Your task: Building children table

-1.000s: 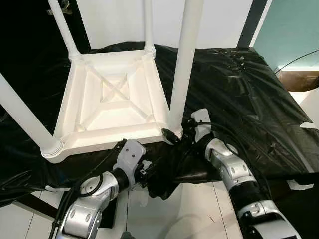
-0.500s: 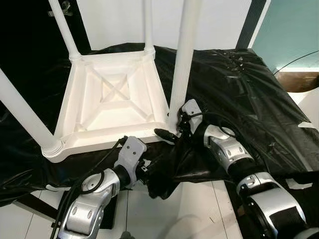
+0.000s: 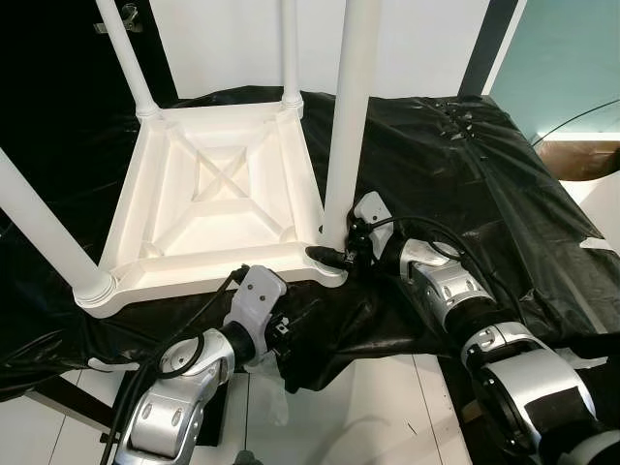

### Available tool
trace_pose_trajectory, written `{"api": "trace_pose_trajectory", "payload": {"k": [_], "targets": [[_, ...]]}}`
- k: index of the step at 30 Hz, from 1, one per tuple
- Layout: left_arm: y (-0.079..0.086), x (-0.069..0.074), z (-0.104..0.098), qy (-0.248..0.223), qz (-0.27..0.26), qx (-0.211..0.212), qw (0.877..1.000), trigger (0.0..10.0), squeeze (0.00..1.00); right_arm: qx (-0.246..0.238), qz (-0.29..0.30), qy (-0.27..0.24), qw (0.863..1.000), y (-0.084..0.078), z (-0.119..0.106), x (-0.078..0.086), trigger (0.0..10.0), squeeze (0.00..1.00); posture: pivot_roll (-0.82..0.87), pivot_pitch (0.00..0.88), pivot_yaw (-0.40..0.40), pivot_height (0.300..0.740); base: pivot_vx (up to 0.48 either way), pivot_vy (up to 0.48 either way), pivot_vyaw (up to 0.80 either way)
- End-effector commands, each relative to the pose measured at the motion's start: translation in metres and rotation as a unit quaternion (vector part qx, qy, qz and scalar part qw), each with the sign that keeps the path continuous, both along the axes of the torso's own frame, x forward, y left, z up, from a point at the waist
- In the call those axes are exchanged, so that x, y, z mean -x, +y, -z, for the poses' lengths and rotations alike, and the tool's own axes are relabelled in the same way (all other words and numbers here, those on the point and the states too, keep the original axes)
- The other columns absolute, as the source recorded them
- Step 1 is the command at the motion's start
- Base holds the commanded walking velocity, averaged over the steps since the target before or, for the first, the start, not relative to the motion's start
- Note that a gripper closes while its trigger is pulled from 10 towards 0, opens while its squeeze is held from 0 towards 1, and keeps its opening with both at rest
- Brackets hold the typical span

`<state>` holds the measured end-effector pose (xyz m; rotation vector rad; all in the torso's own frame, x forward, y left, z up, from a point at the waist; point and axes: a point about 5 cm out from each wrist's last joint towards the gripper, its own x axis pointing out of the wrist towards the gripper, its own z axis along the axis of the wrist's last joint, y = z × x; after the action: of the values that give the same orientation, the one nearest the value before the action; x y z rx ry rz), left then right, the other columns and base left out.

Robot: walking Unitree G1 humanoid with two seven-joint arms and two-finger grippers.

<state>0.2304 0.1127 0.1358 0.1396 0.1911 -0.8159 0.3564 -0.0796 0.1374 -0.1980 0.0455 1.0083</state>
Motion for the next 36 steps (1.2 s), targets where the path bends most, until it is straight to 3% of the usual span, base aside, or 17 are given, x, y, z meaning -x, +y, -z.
{"api": "trace_pose_trajectory", "payload": {"k": [1, 2, 8, 10, 11, 15, 19, 20, 21, 22, 28, 34, 35, 36], "targets": [[0.003, -0.003, 0.001, -0.008, -0.038, -0.006, 0.999, 10.0, 0.00, 0.007, 0.021, 0.032, 0.999, -0.003, 0.013, 0.002, 10.0, 0.00, 0.10, 0.000, -0.040, 0.740, 0.000, 0.000, 0.00], [0.003, -0.003, 0.000, -0.009, -0.038, -0.004, 0.999, 10.0, 0.00, -0.016, 0.048, 0.027, 0.998, 0.002, 0.010, 0.004, 10.0, 0.00, 0.10, 0.000, -0.041, 0.740, 0.000, 0.000, 0.00], [0.002, -0.002, 0.000, -0.008, -0.037, -0.002, 0.999, 10.0, 0.00, -0.018, 0.082, 0.019, 0.996, 0.007, 0.011, 0.006, 10.0, 0.00, 0.09, 0.003, -0.038, 0.740, 0.000, 0.000, 0.00], [0.001, -0.001, 0.001, -0.005, -0.034, -0.002, 0.999, 10.0, 0.00, -0.023, 0.157, 0.025, 0.987, 0.011, 0.015, 0.007, 10.0, 0.00, 0.09, 0.009, -0.035, 0.740, 0.000, 0.000, 0.00], [0.001, -0.001, 0.001, -0.005, -0.034, -0.002, 0.999, 10.0, 0.00, -0.023, 0.157, 0.025, 0.987, 0.011, 0.015, 0.007, 10.0, 0.00, 0.09, 0.009, -0.035, 0.740, 0.000, 0.000, 0.00], [0.001, -0.002, 0.001, -0.004, -0.031, -0.002, 1.000, 10.0, 0.00, -0.047, 0.256, 0.028, 0.965, 0.019, 0.018, 0.012, 10.0, 0.00, 0.08, 0.011, -0.032, 0.740, 0.000, 0.000, 0.00], [0.001, -0.001, 0.001, -0.004, -0.030, -0.001, 1.000, 10.0, 0.00, -0.052, 0.304, 0.031, 0.951, 0.018, 0.020, 0.013, 10.0, 0.00, 0.08, 0.012, -0.034, 0.740, 0.000, 0.000, 0.00], [0.001, -0.001, 0.001, -0.003, -0.030, -0.001, 1.000, 10.0, 0.00, -0.055, 0.349, 0.032, 0.935, 0.016, 0.021, 0.014, 10.0, 0.00, 0.09, 0.013, -0.036, 0.740, 0.000, 0.000, 0.00], [0.001, -0.001, 0.001, -0.003, -0.030, -0.001, 1.000, 10.0, 0.00, -0.055, 0.349, 0.032, 0.935, 0.016, 0.021, 0.014, 10.0, 0.00, 0.09, 0.013, -0.036, 0.740, 0.000, 0.000, 0.00], [0.000, -0.001, 0.001, -0.003, -0.029, 0.000, 1.000, 10.0, 0.00, -0.060, 0.374, 0.038, 0.925, 0.018, 0.023, 0.017, 10.0, 0.00, 0.09, 0.013, -0.039, 0.740, 0.000, 0.000, 0.00], [-0.001, 0.001, 0.003, 0.000, -0.030, 0.001, 1.000, 10.0, 0.00, -0.077, 0.375, 0.051, 0.923, 0.030, 0.019, 0.028, 10.0, 0.00, 0.09, 0.017, -0.044, 0.740, 0.000, 0.000, 0.00], [-0.001, 0.002, 0.003, 0.002, -0.032, 0.002, 0.999, 10.0, 0.00, -0.089, 0.382, 0.042, 0.919, 0.029, 0.012, 0.028, 10.0, 0.00, 0.09, 0.020, -0.049, 0.740, 0.000, 0.000, 0.00], [-0.001, 0.002, 0.003, 0.002, -0.032, 0.003, 0.999, 10.0, 0.00, -0.096, 0.378, 0.036, 0.920, 0.028, 0.009, 0.028, 10.0, 0.07, 0.09, 0.020, -0.050, 0.740, 0.000, 0.000, 0.00], [-0.001, 0.003, 0.004, 0.002, -0.033, 0.003, 0.999, 10.0, 0.00, -0.102, 0.374, 0.031, 0.921, 0.027, 0.007, 0.028, 10.0, 0.07, 0.09, 0.020, -0.050, 0.740, 0.000, 0.000, 0.00]]}}
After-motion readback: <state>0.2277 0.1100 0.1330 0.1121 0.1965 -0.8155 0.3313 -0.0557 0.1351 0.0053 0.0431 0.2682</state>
